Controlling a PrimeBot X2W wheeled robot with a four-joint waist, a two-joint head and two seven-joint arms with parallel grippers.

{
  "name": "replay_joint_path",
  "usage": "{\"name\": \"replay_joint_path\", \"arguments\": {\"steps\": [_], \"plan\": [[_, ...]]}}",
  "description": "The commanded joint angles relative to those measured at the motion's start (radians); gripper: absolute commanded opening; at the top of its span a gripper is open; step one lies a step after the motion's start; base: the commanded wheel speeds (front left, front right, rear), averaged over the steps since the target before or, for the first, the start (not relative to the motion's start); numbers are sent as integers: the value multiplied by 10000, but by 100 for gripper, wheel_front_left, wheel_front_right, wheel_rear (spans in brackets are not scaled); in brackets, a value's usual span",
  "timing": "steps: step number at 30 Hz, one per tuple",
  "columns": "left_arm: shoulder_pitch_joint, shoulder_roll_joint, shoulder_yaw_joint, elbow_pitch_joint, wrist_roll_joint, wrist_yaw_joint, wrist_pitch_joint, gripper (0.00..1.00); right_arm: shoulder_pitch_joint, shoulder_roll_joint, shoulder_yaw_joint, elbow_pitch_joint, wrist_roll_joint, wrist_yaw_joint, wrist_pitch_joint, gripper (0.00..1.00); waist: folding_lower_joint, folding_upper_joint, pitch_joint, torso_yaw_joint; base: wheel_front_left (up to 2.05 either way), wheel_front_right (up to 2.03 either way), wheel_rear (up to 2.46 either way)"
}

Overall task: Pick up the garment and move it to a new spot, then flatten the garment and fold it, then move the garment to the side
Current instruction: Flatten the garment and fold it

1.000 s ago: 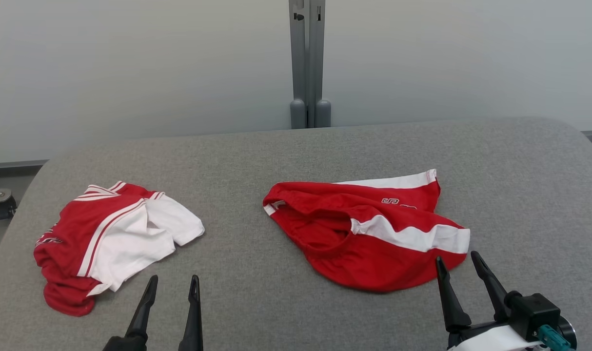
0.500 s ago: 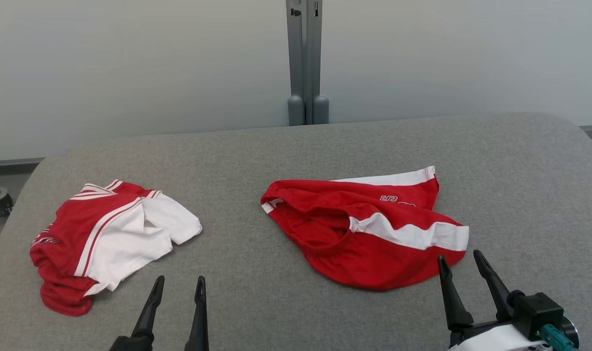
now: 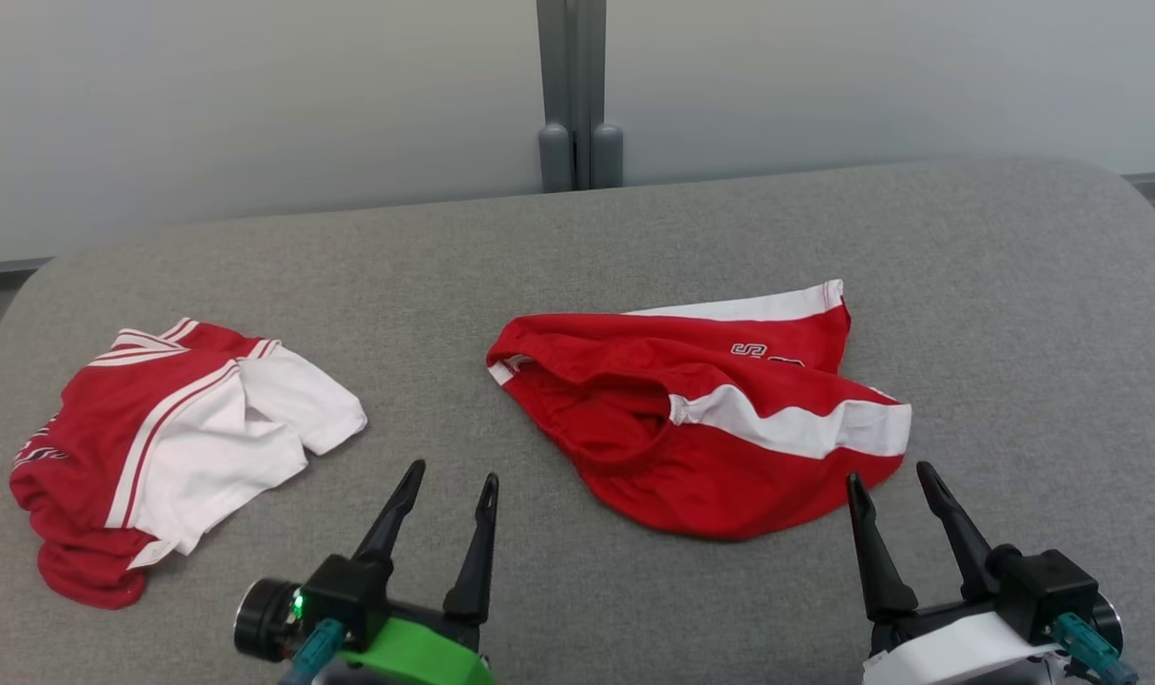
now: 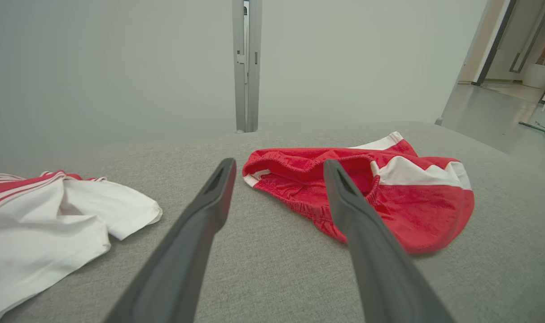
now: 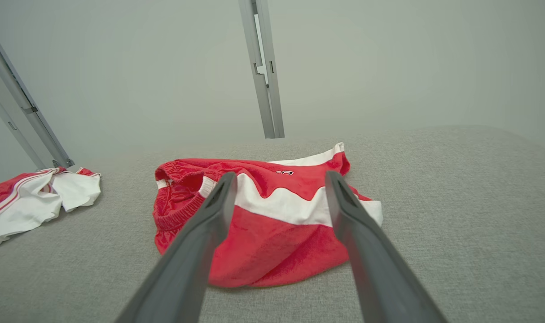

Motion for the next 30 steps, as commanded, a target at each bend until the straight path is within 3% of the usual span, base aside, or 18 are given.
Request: {"name": "replay_joint_path", "arguments": {"steps": [1,9,15,24,29,30], "plan": [[-444,15,-249,213,-73,-74,6,100,-217,-29,2,-65,-46,-5,-5,100,0,0,480,-298,0,0,0],[-2886,24,-1970,2546,-1069,-234,231,100,-862,-29,25,-158,-75,-6,-5,100,0,0,1643,-958,0,0,0],[-4193,32,-3034,3172,-2335,135,1407,100,-1116,-28,13,-165,-67,-5,-6,100,0,0,2068,-1489,0,0,0],[-5014,35,-3443,3227,-2967,1478,2609,100,-1201,-24,11,-135,161,-5,-5,100,0,0,2250,-1987,0,0,0],[-5108,63,-3291,3243,-3048,1899,2837,100,-1268,-26,59,-172,270,-5,-4,100,0,0,2314,-2125,0,0,0],[-5108,97,-3299,3226,-3060,1921,2901,91,-1282,-24,67,-180,298,-5,-4,100,0,0,2326,-2139,0,0,0]]}}
